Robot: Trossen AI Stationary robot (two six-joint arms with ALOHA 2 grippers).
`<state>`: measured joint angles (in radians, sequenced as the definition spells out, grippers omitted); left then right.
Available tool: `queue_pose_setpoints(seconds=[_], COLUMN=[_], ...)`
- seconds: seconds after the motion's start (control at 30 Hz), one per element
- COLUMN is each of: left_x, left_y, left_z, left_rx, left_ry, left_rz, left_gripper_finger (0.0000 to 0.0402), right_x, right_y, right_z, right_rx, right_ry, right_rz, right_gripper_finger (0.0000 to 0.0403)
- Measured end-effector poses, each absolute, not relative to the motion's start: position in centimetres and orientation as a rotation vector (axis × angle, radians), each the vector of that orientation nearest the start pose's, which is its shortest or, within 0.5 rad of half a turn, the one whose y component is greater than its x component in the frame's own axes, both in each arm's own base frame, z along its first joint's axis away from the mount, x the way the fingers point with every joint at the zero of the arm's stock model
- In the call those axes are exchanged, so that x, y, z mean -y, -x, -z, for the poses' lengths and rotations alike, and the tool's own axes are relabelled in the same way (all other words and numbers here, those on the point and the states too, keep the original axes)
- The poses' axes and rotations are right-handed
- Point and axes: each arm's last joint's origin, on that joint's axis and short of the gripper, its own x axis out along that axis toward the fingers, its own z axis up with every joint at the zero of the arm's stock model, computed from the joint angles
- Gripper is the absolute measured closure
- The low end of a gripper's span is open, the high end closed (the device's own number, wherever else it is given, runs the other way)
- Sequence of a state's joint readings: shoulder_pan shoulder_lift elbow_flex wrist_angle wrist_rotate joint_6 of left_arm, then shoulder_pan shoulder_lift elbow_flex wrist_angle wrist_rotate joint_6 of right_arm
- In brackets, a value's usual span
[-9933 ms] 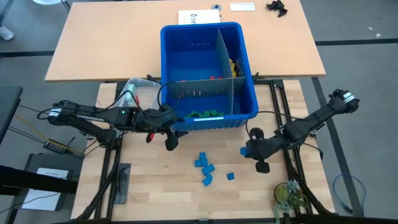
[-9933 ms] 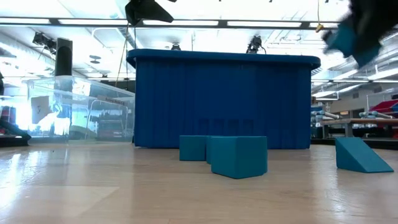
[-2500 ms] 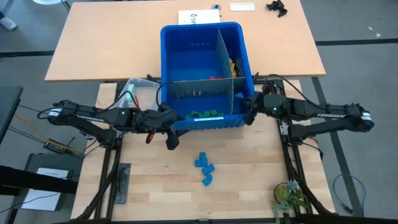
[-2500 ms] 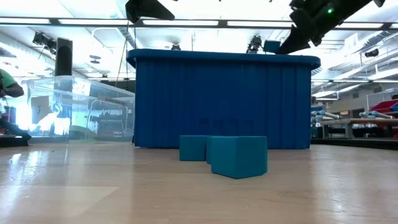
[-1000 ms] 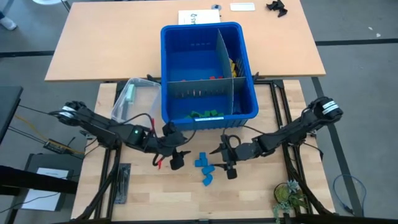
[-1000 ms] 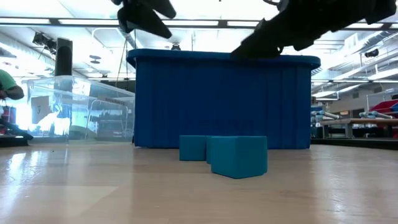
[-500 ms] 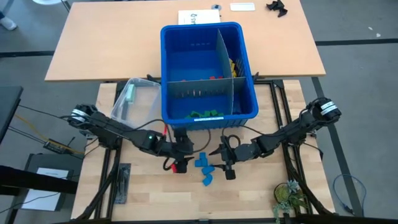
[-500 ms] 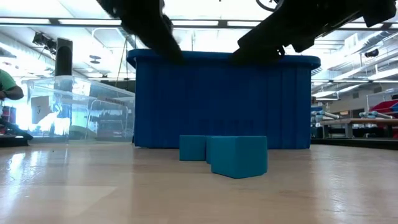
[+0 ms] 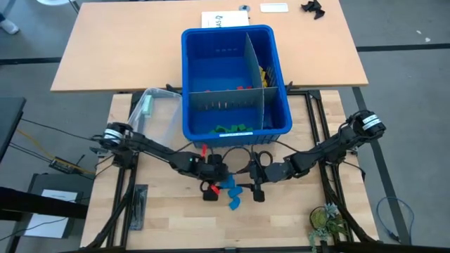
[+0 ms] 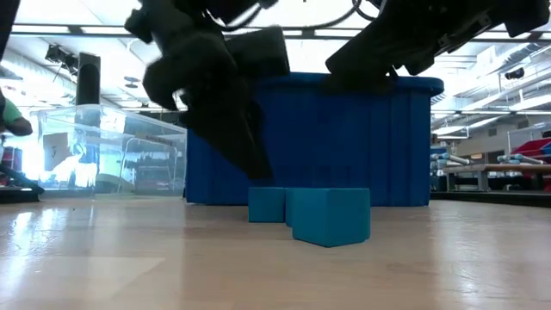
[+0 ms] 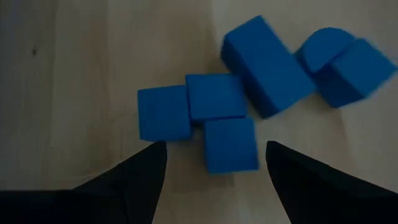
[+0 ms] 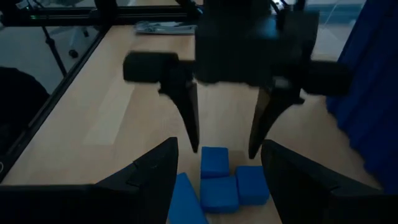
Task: Sort blocks
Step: Put the blue block into the blue bin
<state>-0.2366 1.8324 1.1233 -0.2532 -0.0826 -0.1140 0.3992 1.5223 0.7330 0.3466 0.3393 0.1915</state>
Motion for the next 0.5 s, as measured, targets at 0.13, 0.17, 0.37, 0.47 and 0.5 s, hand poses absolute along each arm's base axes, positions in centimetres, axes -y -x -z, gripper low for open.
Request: queue_pose_setpoints(seconds=[0.13,0.17,0.37,0.47,0.5], left_x=[8.4,8.4,8.5,8.6,8.6], left_y=[-36.2,-36.2,-36.1,-36.2,-36.3], left_z=[-15.3,-15.1,-15.2,-15.2,-15.1], left_rx=[-0.987,-0.995,-0.997,-0.989,-0.982], left_ry=[-0.006,0.003,0.010,-0.001,-0.008], left_rz=[0.072,0.074,0.093,0.120,0.127], left_gripper_finger=[0.0117,0.0117,0.0143,0.0180,0.0194], right_x=[-11.1,-11.1,-11.0,-10.9,-10.9], right_y=[-28.7,-28.7,-28.8,-28.8,-28.8], right_z=[-19.4,-19.4,-19.4,-19.4,-19.4], right_rx=[-0.426,-0.426,-0.427,-0.427,-0.427], right_ry=[-0.025,-0.024,-0.017,-0.017,-0.017], right_rz=[-0.018,-0.018,-0.017,-0.014,-0.013], right_gripper_finger=[0.0174,0.0174,0.0174,0.0174,0.0174])
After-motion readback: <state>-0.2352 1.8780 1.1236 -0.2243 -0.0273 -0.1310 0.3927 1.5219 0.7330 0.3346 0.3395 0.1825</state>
